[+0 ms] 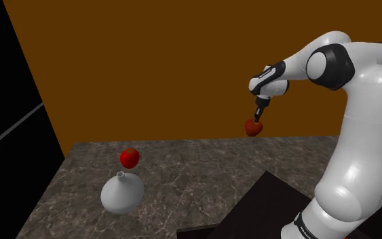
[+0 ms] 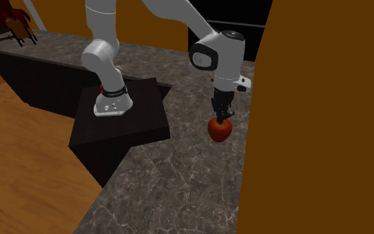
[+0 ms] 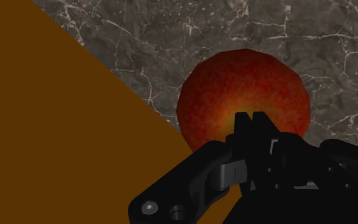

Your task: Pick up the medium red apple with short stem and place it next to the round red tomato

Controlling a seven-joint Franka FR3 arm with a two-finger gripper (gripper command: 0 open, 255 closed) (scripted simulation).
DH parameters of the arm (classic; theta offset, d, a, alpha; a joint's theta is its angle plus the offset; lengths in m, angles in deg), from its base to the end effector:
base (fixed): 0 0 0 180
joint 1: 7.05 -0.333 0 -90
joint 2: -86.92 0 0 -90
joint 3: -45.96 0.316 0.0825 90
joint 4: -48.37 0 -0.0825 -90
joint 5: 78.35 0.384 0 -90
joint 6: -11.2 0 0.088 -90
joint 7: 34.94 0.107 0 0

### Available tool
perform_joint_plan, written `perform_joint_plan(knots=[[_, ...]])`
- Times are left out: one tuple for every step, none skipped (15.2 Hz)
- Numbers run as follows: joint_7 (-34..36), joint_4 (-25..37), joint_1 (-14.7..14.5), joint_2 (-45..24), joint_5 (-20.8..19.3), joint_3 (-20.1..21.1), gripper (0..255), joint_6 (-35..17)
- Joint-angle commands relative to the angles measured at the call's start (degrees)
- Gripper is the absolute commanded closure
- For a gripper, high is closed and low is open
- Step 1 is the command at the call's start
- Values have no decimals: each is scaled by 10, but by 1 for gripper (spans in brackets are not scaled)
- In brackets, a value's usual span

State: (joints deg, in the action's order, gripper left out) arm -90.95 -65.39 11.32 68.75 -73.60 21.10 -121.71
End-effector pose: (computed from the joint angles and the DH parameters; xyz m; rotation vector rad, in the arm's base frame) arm 0.4512 -0.4077 0.3236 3.0456 0.2905 -0.0319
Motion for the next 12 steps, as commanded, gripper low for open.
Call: perform_joint_plan(knots=[[3,5,-2,10,-5,-2,255,13],[4,7,-3,14,-8,-3,255,20],[5,10,-4,18,-10,-4,255,27],[6,12,-4,23,-12,-5,255,33],[8,15,-5,27,-15,-6,255,40],[9,18,-6,31,-17,-7,255,47],[10,21,-7,35,-19,-8,255,53],[11,24,-7,38,-21,-8,255,59],[26,12,-18,48,-27,-6,255,56],[42,1,-28,57,-33,-3,255,54],[58,-10,-38,66,-39,0,255,52],[73,-20,-47,74,-45,4,255,50]])
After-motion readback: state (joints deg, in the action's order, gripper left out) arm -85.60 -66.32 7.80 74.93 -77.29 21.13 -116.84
